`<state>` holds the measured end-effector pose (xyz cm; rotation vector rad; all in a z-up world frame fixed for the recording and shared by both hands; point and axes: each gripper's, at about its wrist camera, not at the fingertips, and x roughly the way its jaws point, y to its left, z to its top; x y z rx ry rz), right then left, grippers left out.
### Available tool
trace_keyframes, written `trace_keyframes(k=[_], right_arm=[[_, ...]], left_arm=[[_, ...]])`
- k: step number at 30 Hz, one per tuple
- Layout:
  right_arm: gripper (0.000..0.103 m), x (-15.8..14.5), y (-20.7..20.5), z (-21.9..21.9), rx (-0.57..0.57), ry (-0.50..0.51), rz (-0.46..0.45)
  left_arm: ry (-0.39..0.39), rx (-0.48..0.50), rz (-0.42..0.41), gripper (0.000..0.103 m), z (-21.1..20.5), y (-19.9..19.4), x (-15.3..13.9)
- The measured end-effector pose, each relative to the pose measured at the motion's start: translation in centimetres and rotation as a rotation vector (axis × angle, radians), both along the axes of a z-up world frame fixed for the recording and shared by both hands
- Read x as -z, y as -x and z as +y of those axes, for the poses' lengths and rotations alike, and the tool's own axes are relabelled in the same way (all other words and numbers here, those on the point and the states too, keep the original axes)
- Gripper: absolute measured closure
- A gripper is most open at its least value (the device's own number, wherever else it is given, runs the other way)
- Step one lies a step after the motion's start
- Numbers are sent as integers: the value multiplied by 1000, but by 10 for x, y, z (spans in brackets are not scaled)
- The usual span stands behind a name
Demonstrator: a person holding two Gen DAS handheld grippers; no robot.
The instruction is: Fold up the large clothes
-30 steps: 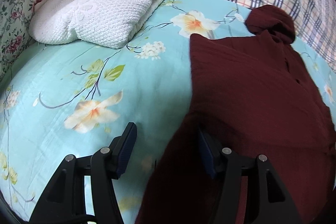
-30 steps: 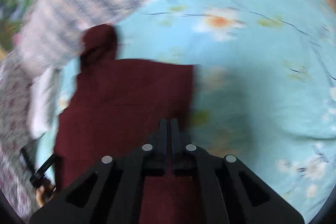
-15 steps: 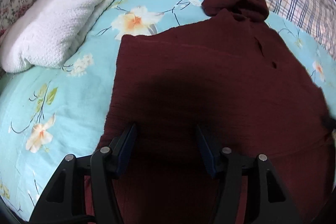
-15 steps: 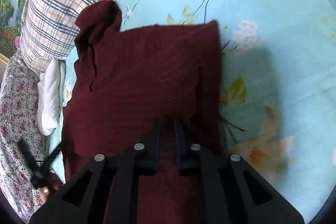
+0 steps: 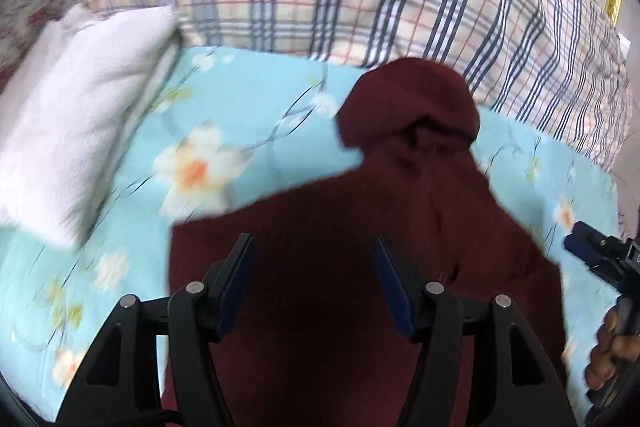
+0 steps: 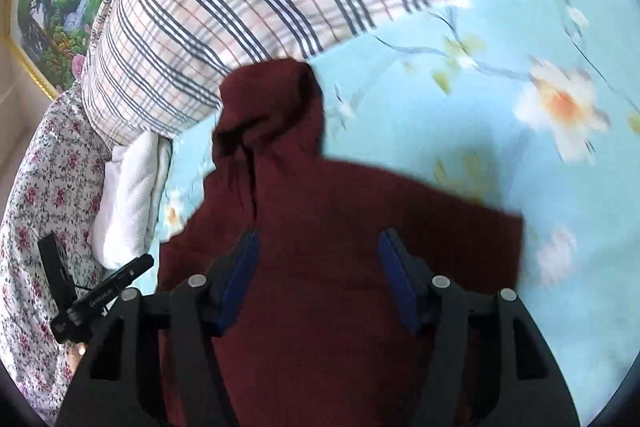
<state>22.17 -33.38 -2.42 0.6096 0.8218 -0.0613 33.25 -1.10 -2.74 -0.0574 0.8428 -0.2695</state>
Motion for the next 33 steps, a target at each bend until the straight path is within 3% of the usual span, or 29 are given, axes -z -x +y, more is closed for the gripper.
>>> trace_keyframes(k=[5,8,13,16,17,18,19,20,21,27,33], right_arm=[[39,1,-63,-21,-14,-236,-67],[39,4,-99,-33,0,-358,-100],[39,20,-158,-42,19,-409,-54],[39,40,-184,-46,11,-467,-28],[42,45,-190,-46,9,-482,-25],[45,49,-196,-46,7,-496,-27],[62,54,-202,-46,6,-511,-29],[87,58,-205,-46,5,-525,-31],[98,60,-208,-45,4,-534,-27],[99,26,-173,-34,-53,-472,-130],[99,-7,-85,-9,-152,-400,-167]], left_arm=[[274,53,158,41,-14,-81,-8],[386,94,222,41,-30,-122,-10],[428,118,355,41,-59,-177,14],[467,110,382,45,-64,-194,28],[475,108,383,59,-66,-198,31],[485,108,380,85,-67,-204,35],[497,108,379,97,-69,-208,37],[513,106,373,101,-68,-208,38],[518,106,350,101,-67,-205,36],[597,157,207,101,-47,-142,10],[616,232,146,103,-16,-37,8]])
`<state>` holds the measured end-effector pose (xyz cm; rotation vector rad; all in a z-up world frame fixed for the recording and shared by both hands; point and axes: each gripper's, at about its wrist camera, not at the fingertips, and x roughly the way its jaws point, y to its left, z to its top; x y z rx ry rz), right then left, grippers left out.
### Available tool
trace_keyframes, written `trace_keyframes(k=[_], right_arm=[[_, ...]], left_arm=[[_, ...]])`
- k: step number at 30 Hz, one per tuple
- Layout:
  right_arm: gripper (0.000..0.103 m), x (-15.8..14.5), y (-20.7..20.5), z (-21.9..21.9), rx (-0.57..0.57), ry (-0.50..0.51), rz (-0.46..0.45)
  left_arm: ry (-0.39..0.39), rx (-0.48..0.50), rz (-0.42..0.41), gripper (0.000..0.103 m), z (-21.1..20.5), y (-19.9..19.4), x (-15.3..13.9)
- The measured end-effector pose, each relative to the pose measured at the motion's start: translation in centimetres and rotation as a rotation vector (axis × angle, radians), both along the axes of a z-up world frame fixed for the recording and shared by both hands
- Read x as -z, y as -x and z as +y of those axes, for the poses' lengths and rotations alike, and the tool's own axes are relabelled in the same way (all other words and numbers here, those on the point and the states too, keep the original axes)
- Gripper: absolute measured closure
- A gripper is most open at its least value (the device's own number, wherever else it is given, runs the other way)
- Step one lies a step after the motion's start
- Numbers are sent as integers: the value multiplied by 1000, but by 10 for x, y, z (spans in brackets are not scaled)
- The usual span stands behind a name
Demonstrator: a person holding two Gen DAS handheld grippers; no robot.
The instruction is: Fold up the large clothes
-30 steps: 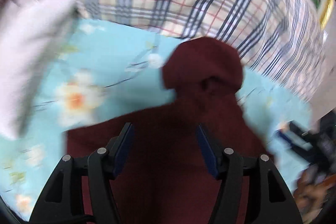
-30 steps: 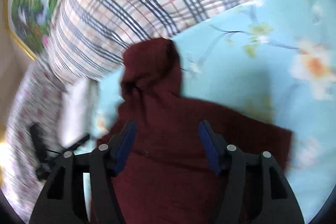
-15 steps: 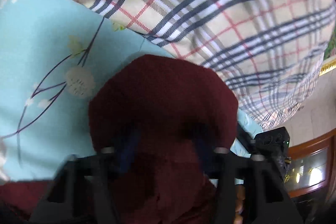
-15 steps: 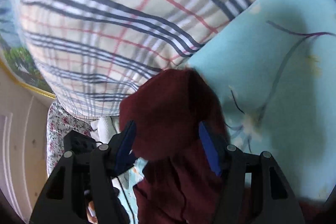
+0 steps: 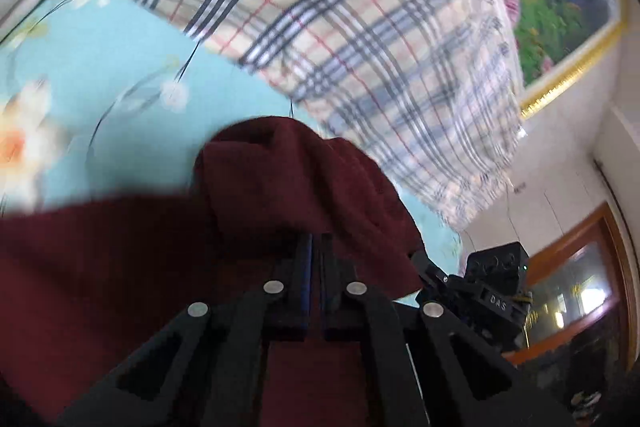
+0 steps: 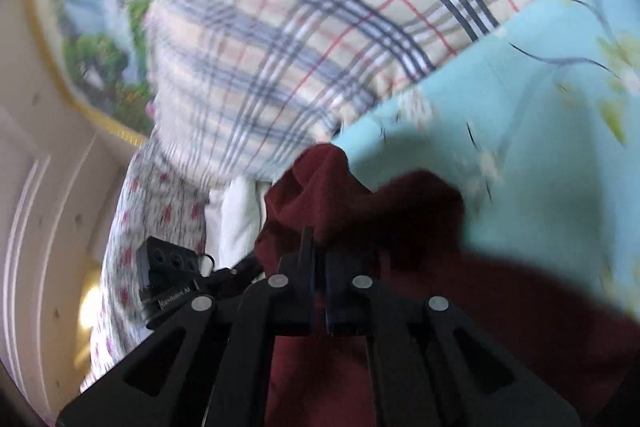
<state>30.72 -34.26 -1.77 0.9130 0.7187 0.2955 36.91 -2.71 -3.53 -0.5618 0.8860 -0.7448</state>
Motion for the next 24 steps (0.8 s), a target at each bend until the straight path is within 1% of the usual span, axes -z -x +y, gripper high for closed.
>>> trace_keyframes(k=[2,3,5,7,9,10,11,12,13,14,16,17,18,19,20,22,24], right_arm=[[99,1,37,9,-9,11,6],[99,5,54,13,-7,7,19],[99,20,86,20,-3,16,59],[99,40,112,28,11,22,111],[99,59,129,33,37,-10,150],[99,68,135,36,51,-14,168],[99,74,141,37,61,-18,181],[99,78,144,37,65,-22,182],[98,80,147,39,70,-20,184],[96,79,147,40,72,-12,186],[94,75,150,41,76,21,197],[81,71,150,40,77,34,201],[70,67,150,40,76,41,202],[47,62,152,38,82,51,192],[32,56,154,36,97,64,170],[31,49,157,31,119,80,126],[31,49,151,25,120,59,117]], left_arm=[[-1,3,9,103,9,30,14],[-14,0,25,103,12,44,22],[-13,12,56,103,22,67,42],[-38,9,97,103,30,82,59],[-28,6,107,102,43,91,65],[-35,-6,102,99,47,94,64],[-44,-13,97,85,48,95,63],[-58,-22,92,65,49,93,61],[-74,-28,91,56,49,90,61],[-95,-40,90,48,47,86,61],[-127,-52,90,48,46,78,64],[-125,-53,97,48,46,73,64],[-114,-55,104,48,48,69,65],[-100,-53,106,48,48,65,66],[-84,-45,106,47,46,61,66],[-79,-31,102,47,41,55,66],[-90,1,100,49,30,47,68]])
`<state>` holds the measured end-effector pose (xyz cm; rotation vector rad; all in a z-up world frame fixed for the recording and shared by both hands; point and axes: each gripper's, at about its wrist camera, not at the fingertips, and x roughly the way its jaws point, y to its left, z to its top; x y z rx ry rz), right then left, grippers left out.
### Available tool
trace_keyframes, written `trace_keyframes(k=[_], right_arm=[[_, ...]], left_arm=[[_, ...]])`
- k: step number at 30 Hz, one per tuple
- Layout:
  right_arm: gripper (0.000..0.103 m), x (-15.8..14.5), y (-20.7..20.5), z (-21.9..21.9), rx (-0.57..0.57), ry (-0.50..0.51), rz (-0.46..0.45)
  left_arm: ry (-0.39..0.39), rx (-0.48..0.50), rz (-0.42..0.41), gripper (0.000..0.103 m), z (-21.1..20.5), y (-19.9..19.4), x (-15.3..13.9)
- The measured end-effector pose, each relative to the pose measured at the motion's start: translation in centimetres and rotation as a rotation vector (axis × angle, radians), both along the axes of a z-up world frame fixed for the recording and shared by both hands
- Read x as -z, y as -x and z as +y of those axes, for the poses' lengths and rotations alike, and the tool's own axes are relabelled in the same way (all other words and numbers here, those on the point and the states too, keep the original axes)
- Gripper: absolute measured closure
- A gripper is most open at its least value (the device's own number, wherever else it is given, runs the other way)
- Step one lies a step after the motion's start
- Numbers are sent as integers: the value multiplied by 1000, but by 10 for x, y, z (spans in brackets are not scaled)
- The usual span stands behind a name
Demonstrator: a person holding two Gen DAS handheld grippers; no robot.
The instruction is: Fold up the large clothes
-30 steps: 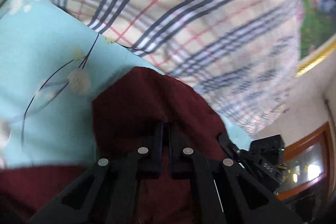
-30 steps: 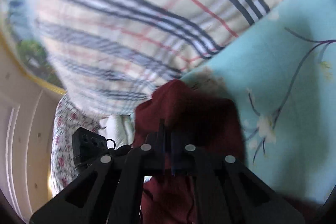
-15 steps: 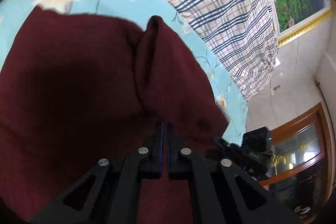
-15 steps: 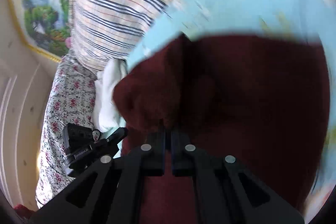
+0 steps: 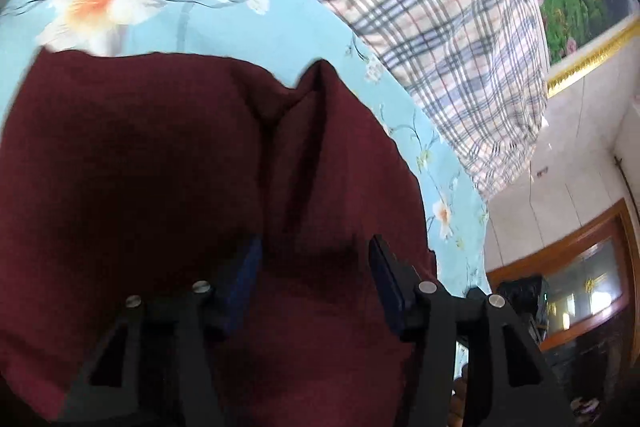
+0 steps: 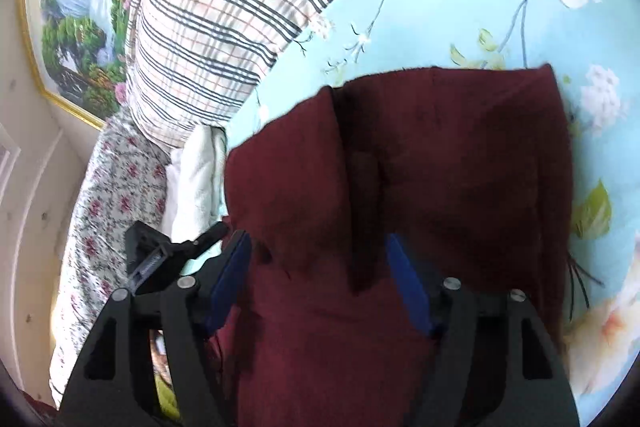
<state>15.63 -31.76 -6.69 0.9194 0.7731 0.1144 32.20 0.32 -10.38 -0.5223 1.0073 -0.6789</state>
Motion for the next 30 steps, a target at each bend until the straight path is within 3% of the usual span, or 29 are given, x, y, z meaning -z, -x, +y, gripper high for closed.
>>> trace_keyframes(k=[1,3,4,5,6,9,12,15,18,21,23,25,27,30], right_arm=[[31,3,-5,-1,3,3,13],[36,12,-19,-1,3,32,65],[58,20,-26,-1,-6,16,80],[90,28,-33,0,-26,-26,98],[95,32,-37,1,-45,-56,111],[95,12,-31,5,-77,-129,19],[95,-15,-11,5,-107,-239,-107],[94,-17,7,13,-121,-118,-51],[87,10,14,26,-124,34,105],[69,31,20,24,-117,14,199],[61,27,25,17,-82,22,178],[59,19,26,11,-56,63,152],[59,15,25,8,-41,78,137],[59,17,19,6,-21,109,145]], left_arm=[[-14,17,5,52,-6,-4,2],[-17,55,7,99,-15,-7,2],[-14,71,12,102,-16,-5,-1],[1,76,2,102,-15,-1,-9],[14,75,-10,102,-12,4,-17],[69,94,-78,100,5,28,-61],[22,101,-154,100,19,54,-87],[-38,111,-138,101,25,63,-69],[-126,81,-41,101,30,63,-29],[-99,51,19,100,45,69,-10],[-84,47,10,92,48,76,-12],[-79,53,-18,83,45,83,-21],[-77,75,-51,67,35,89,-32],[-125,108,-91,60,9,93,-38]])
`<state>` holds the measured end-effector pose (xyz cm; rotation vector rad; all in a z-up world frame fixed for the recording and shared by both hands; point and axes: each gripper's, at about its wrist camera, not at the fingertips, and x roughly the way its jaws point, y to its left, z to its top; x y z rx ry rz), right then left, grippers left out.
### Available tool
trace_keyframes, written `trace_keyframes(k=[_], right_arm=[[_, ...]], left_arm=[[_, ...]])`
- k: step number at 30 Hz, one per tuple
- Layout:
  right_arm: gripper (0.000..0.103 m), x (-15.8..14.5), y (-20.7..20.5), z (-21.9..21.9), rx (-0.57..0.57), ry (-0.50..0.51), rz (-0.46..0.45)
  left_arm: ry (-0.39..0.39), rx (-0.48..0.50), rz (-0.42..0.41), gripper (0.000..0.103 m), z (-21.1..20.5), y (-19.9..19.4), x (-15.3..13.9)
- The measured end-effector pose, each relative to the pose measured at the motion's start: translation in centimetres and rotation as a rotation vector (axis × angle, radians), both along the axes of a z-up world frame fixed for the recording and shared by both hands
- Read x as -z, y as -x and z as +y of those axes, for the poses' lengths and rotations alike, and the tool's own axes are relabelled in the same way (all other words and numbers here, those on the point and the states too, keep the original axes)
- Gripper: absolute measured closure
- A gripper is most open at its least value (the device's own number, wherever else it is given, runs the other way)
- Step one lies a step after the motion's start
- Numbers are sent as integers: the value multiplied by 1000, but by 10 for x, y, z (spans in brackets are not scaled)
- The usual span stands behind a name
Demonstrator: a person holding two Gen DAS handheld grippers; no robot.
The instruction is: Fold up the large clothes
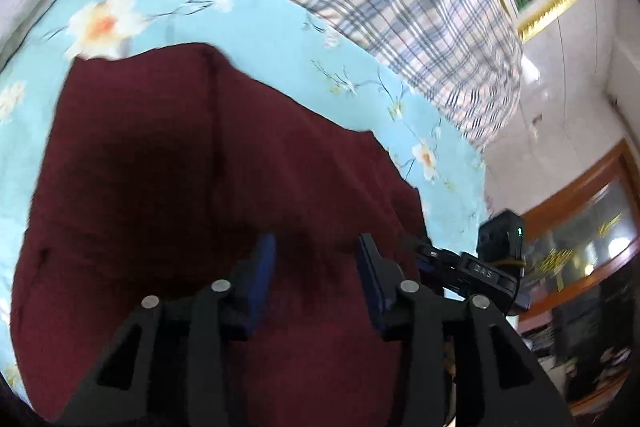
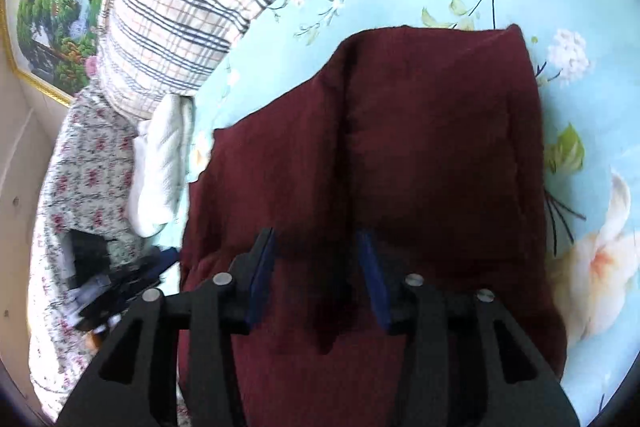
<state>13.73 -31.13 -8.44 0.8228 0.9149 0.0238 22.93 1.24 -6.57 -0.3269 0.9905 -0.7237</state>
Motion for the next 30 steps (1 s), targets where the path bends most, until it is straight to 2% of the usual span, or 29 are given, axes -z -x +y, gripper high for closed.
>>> trace_keyframes(k=[1,3,4,5,6,7,8,10,11,13,14,16,18,20,22,24,25,27,30], right_arm=[[59,3,-5,4,2,2,18],[79,12,-14,12,-8,-15,29],[90,12,-17,17,-16,-21,26],[90,8,-20,23,-19,-20,13],[90,2,-19,27,-19,-17,-17],[90,-5,-17,28,-23,-21,-57],[90,-9,-17,29,-23,-12,-73],[90,-9,-14,29,-2,97,-3],[89,-4,-12,26,7,143,43],[88,6,-3,17,32,159,96],[83,5,1,14,50,158,95],[80,-11,8,17,84,223,82],[80,-33,12,28,84,266,7],[78,-44,12,36,23,258,-60],[78,-37,2,47,-60,202,-55],[78,-9,-8,45,-54,182,44],[78,3,-11,43,-50,157,63],[78,8,-13,41,-27,99,20],[78,-7,-3,42,-19,103,-3]], left_arm=[[-25,18,-5,61,-11,2,3],[-63,38,-9,63,-24,3,9],[-126,28,-18,63,-31,3,15],[-216,3,-28,65,-36,2,22],[-317,-27,-37,73,-39,1,30],[-391,-53,-34,76,-36,-1,39],[-381,-55,-28,79,-31,-1,42],[-329,-59,-20,78,-18,1,41],[-339,-71,-24,77,-15,3,41],[-340,-73,-31,77,-11,6,41],[-344,-72,-34,77,-12,8,42],[-363,-72,-42,77,-14,8,43],[-364,-74,-43,77,-15,7,43],[-356,-81,-37,77,-11,6,43],[-356,-89,-41,76,-10,6,42],[-361,-93,-50,76,-12,5,43],[-363,-92,-54,76,-14,6,44],[-372,-88,-65,76,-15,9,44],[-394,-105,-75,72,-13,15,40]])
